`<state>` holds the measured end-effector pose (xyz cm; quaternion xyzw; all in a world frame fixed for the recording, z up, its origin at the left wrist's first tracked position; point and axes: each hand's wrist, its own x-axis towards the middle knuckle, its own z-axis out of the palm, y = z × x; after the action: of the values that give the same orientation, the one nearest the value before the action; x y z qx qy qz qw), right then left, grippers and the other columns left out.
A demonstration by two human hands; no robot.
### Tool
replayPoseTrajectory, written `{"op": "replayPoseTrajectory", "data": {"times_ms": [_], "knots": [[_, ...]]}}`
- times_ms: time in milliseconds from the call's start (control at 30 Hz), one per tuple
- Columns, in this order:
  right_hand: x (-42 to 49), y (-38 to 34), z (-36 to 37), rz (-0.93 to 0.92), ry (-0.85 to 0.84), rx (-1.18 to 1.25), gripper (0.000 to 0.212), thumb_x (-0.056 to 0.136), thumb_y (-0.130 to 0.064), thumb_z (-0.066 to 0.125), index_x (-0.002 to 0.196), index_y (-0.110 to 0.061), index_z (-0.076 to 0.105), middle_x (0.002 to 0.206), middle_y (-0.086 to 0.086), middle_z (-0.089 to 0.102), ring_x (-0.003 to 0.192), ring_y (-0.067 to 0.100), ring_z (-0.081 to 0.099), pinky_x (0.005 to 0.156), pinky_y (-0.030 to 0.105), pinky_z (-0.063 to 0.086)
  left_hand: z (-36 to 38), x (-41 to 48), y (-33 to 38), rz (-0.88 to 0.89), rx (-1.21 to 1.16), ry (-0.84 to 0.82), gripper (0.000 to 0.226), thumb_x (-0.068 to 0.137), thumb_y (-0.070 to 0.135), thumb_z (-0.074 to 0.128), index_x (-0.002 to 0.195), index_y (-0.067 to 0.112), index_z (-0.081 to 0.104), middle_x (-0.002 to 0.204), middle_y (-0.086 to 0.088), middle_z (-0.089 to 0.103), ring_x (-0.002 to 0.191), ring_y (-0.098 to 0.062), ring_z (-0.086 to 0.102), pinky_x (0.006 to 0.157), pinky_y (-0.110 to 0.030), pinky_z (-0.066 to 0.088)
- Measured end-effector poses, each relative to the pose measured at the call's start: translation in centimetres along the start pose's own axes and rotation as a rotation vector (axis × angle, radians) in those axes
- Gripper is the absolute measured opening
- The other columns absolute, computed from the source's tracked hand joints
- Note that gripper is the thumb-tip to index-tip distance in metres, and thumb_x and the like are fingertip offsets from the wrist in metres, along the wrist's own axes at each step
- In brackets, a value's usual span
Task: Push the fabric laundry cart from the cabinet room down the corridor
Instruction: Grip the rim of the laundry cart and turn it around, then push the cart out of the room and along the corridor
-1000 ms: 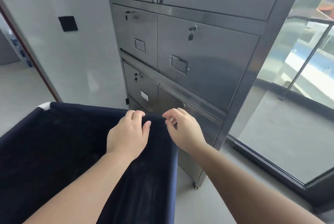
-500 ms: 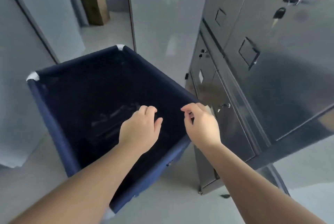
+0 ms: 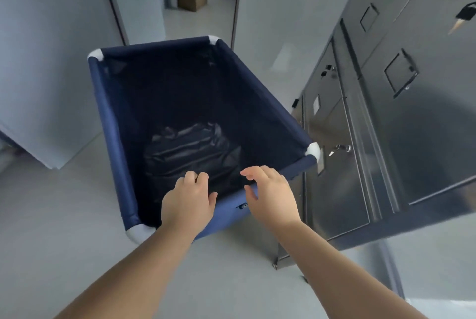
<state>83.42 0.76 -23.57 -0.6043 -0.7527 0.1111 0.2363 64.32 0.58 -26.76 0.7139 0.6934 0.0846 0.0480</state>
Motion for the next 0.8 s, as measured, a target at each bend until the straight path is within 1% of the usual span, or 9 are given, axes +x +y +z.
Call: {"op": "replayPoseTrajectory", "data": {"times_ms": [67,133,267,367,533,600,700,733,800], "knots": [[-1.5,-0.2,0.4,-0.012,-0.025,-0.041,0.032,0.083,-0.019,0.068,0.114,-0.026,0.06,0.096,-0.006,0.061,0.089,0.018,0.056,0.083,0.035,0.046,1.0,-1.4,-0.6,-0.03,0.022,-0.032,0.039,0.086,0.047,0.059,0.114,0.02,0.054,0.102,0.0,0.057,0.084,-0.02,0.057,0.049,-0.03,0.037],[-2.6,-0.3,0.6,-0.001,-0.054,-0.051,0.037,0.081,-0.021,0.072,0.116,-0.024,0.06,0.1,-0.003,0.061,0.093,0.021,0.057,0.084,0.037,0.046,1.5,-2.9,-1.1,-0.04,0.049,-0.055,0.04,0.085,0.048,0.061,0.112,0.02,0.054,0.101,0.0,0.057,0.084,-0.021,0.056,0.053,-0.032,0.036],[-3.4,0.2,0.9,0.007,-0.144,-0.062,0.043,0.082,-0.024,0.07,0.122,-0.026,0.057,0.114,-0.003,0.06,0.105,0.021,0.053,0.089,0.036,0.043,1.8,-4.8,-1.5,-0.063,0.105,-0.06,0.04,0.083,0.047,0.063,0.111,0.019,0.055,0.097,0.0,0.06,0.082,-0.021,0.057,0.059,-0.032,0.036],[-2.5,1.9,1.6,-0.049,-0.213,-0.065,0.046,0.083,-0.029,0.07,0.126,-0.028,0.055,0.117,-0.003,0.057,0.109,0.021,0.051,0.093,0.036,0.041,2.4,-4.6,-0.8,-0.086,0.139,-0.052,0.039,0.083,0.046,0.064,0.109,0.019,0.055,0.094,0.0,0.061,0.082,-0.021,0.057,0.06,-0.032,0.036],[0.0,6.2,3.4,-0.158,-0.341,-0.08,0.055,0.083,-0.039,0.07,0.134,-0.034,0.049,0.13,-0.004,0.05,0.12,0.02,0.043,0.102,0.037,0.036,4.4,-3.6,1.8,-0.148,0.159,-0.052,0.04,0.084,0.043,0.063,0.114,0.019,0.053,0.105,-0.002,0.061,0.095,-0.023,0.056,0.07,-0.034,0.042],[0.7,8.0,4.1,-0.211,-0.382,-0.08,0.064,0.084,-0.046,0.067,0.142,-0.04,0.04,0.136,-0.004,0.045,0.127,0.019,0.037,0.107,0.039,0.032,5.1,-3.1,2.9,-0.168,0.169,-0.062,0.042,0.084,0.042,0.063,0.118,0.019,0.052,0.111,-0.002,0.061,0.101,-0.024,0.056,0.075,-0.036,0.044],[1.5,10.1,5.3,-0.247,-0.408,-0.044,0.08,0.084,-0.061,0.058,0.15,-0.044,0.017,0.14,-0.005,0.041,0.13,0.017,0.031,0.111,0.042,0.029,6.2,-2.3,3.9,-0.196,0.183,-0.066,0.045,0.085,0.04,0.063,0.122,0.018,0.051,0.118,-0.003,0.06,0.107,-0.025,0.055,0.079,-0.037,0.046],[1.8,10.7,5.8,-0.254,-0.414,-0.051,0.084,0.083,-0.064,0.057,0.151,-0.044,0.013,0.141,-0.004,0.041,0.132,0.017,0.03,0.112,0.043,0.027,6.5,-2.0,4.0,-0.212,0.178,-0.07,0.045,0.085,0.04,0.063,0.123,0.018,0.05,0.119,-0.004,0.06,0.109,-0.025,0.055,0.08,-0.037,0.046],[2.2,11.9,6.7,-0.268,-0.417,-0.094,0.087,0.081,-0.064,0.058,0.152,-0.043,0.011,0.144,-0.001,0.041,0.135,0.019,0.029,0.114,0.044,0.023,7.4,-1.5,4.2,-0.23,0.168,-0.092,0.047,0.086,0.038,0.062,0.125,0.018,0.049,0.122,-0.004,0.059,0.112,-0.025,0.054,0.083,-0.038,0.046]]}}
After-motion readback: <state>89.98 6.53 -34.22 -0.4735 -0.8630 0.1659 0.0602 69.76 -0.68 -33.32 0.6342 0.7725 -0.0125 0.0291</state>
